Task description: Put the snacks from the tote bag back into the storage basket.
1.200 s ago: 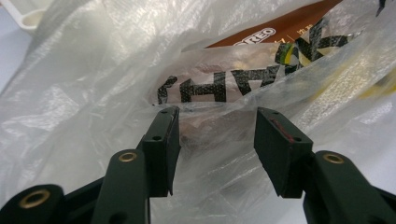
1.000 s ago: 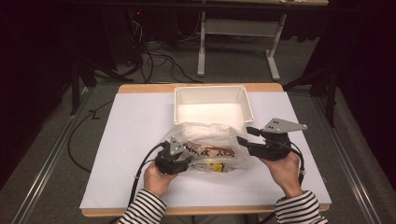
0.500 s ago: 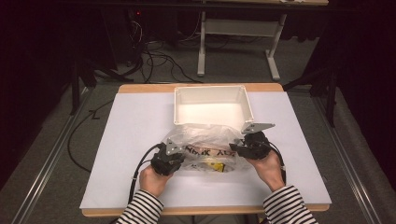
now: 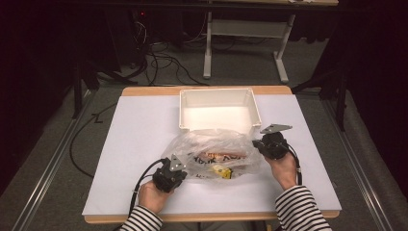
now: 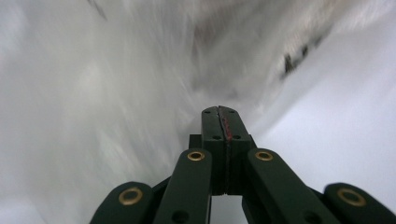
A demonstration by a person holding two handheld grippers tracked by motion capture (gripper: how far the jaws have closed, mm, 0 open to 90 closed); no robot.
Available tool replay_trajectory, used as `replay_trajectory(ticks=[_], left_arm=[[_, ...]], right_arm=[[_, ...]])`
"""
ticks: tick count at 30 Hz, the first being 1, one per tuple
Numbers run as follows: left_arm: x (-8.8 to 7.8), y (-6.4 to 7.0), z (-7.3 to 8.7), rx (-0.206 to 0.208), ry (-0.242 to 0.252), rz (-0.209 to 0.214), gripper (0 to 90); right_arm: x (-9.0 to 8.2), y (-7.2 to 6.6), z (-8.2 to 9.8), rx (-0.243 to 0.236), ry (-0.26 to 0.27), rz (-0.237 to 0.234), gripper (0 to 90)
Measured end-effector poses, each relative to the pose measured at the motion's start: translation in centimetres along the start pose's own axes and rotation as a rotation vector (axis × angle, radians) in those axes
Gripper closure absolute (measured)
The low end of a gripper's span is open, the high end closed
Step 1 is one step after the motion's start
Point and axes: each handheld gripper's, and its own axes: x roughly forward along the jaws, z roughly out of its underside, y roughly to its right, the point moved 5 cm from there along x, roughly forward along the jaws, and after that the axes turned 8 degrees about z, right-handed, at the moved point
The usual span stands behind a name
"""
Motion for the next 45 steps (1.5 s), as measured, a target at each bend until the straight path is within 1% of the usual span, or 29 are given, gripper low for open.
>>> replay_trajectory(ticks=[2,3,5,6,8,9,10,11,12,13,14,15,18,19,22,23,25,27,28,31,32,33,34,35,37,41,43,44,45], left_arm=[[0.0,0.2,0.3,0.003,0.002,0.002,90.0],[-0.1,0.2,0.3,-0.001,0.001,0.007,90.0],[-0.2,0.4,0.2,0.008,0.005,0.008,90.0],[-0.2,0.5,0.1,0.009,0.019,0.011,84.5],[-0.8,0.7,-0.4,0.010,0.063,0.015,77.2],[-1.6,1.0,-1.0,0.007,0.110,0.012,73.5],[-1.6,1.0,-1.0,0.007,0.110,0.012,70.1],[-2.0,1.1,-1.3,0.010,0.129,0.005,70.1],[-2.4,1.2,-1.6,0.011,0.143,-0.002,63.4],[-2.7,1.2,-1.8,0.009,0.153,-0.009,63.4],[-3.0,1.1,-2.1,0.006,0.161,-0.015,60.9],[-3.2,1.0,-2.3,0.000,0.166,-0.021,57.0],[-3.5,0.6,-3.0,-0.017,0.187,-0.038,52.1],[-3.4,0.5,-3.2,-0.022,0.192,-0.045,52.1],[-3.2,0.4,-3.7,-0.017,0.193,-0.062,47.6],[-3.0,0.4,-3.8,-0.013,0.189,-0.063,47.6],[-2.5,0.3,-4.1,-0.004,0.171,-0.071,47.1],[-1.9,0.2,-4.3,0.001,0.150,-0.080,46.9],[-1.3,0.0,-4.5,0.006,0.137,-0.086,46.9],[-0.8,-0.2,-4.6,-0.002,0.129,-0.087,47.0],[-0.6,-0.3,-4.6,-0.005,0.125,-0.091,47.0],[-0.5,-0.4,-4.6,-0.006,0.122,-0.090,47.7],[-0.3,-0.4,-4.6,-0.009,0.118,-0.090,47.7],[-0.2,-0.4,-4.6,-0.009,0.114,-0.093,48.4],[0.0,-0.5,-4.6,-0.010,0.109,-0.093,50.1],[0.4,-0.7,-4.5,-0.014,0.096,-0.103,54.8],[0.5,-1.0,-4.3,-0.028,0.093,-0.103,59.0],[0.5,-1.2,-4.2,-0.035,0.092,-0.103,61.1],[0.6,-1.3,-4.0,-0.039,0.089,-0.101,65.3]], right_arm=[[0.4,0.1,0.2,0.005,-0.011,0.003,90.0],[1.1,0.2,0.6,0.001,-0.035,0.013,90.0],[1.4,0.2,0.8,0.005,-0.043,0.010,89.8],[1.8,0.1,1.0,0.016,-0.056,-0.008,87.5],[1.6,0.1,1.0,0.025,-0.044,-0.010,77.0],[1.3,0.0,0.9,0.029,-0.034,-0.009,72.6],[1.3,0.0,0.9,0.029,-0.034,-0.009,72.6],[0.8,0.0,0.8,0.030,-0.023,-0.012,68.8],[-0.2,-0.1,0.5,0.038,0.021,-0.025,62.7],[-0.2,-0.1,0.5,0.038,0.021,-0.025,62.7],[-0.8,-0.1,0.3,0.044,0.040,-0.030,60.7],[-2.0,-0.2,0.0,0.052,0.074,-0.039,58.0],[-3.7,-0.6,-0.5,0.045,0.135,-0.056,57.3],[-3.7,-0.6,-0.5,0.045,0.135,-0.056,57.3],[-5.3,-1.3,-1.2,0.021,0.192,-0.058,53.2],[-5.3,-1.3,-1.2,0.021,0.192,-0.058,53.2],[-6.0,-1.6,-1.5,0.013,0.215,-0.058,52.3],[-6.7,-2.1,-2.1,-0.018,0.247,-0.052,51.2],[-7.0,-2.2,-2.3,-0.017,0.255,-0.050,50.7],[-7.8,-2.4,-2.8,-0.008,0.286,-0.057,50.2],[-7.8,-2.4,-2.8,-0.008,0.286,-0.057,50.2],[-8.2,-2.7,-3.1,-0.019,0.293,-0.062,50.2],[-8.2,-2.7,-3.1,-0.019,0.293,-0.062,50.2],[-8.2,-2.8,-3.2,-0.035,0.298,-0.065,50.3],[-8.1,-3.4,-3.3,-0.066,0.284,-0.075,50.3],[-7.1,-4.6,-3.3,-0.106,0.261,-0.118,49.9],[-6.0,-5.2,-3.2,-0.124,0.218,-0.146,48.9],[-5.3,-5.4,-3.0,-0.143,0.192,-0.144,48.6],[-3.8,-5.5,-2.5,-0.150,0.144,-0.153,47.2]])
